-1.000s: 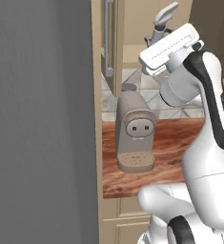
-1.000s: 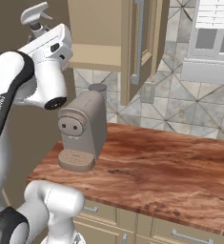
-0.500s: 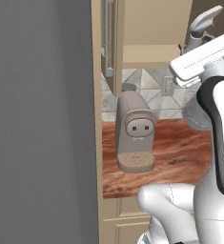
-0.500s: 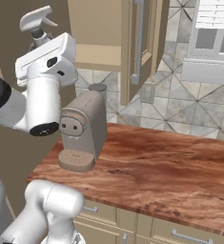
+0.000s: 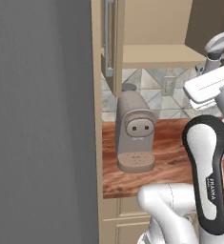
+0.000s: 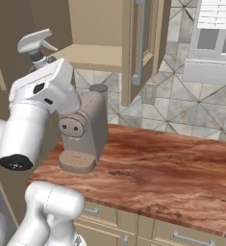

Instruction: Move the cutting board and knife to the sink. Then move spray from the cabinet to the counter.

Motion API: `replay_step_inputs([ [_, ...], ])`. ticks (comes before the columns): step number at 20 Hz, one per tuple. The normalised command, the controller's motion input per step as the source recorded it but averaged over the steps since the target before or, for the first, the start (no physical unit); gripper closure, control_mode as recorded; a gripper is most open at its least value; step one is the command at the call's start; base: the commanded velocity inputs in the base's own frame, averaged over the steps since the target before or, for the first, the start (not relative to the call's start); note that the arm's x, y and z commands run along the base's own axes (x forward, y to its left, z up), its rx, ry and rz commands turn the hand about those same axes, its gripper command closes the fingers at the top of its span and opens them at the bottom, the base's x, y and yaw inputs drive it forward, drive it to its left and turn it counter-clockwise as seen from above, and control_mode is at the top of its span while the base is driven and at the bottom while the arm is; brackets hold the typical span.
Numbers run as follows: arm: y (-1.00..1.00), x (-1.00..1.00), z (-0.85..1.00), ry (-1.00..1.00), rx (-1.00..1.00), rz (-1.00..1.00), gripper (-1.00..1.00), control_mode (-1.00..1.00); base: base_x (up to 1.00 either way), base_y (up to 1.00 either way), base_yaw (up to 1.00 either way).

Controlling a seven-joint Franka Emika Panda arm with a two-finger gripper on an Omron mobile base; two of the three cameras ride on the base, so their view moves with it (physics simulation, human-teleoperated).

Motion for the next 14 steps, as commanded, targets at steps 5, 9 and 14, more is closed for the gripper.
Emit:
replay_step_inputs([
  [5,-0.11,-0.20,-0.41,0.20,0.00,-0.08,1.00,-1.00,0.00,0.00,0.00],
  [9,-0.15,0.00,-0.37,0.16,0.00,-0.02,1.00,-1.00,0.00,0.00,0.00],
  [14,-0.17,0.00,-0.59,0.14,0.02,0.00,1.00,-1.00,0.00,0.00,0.00],
])
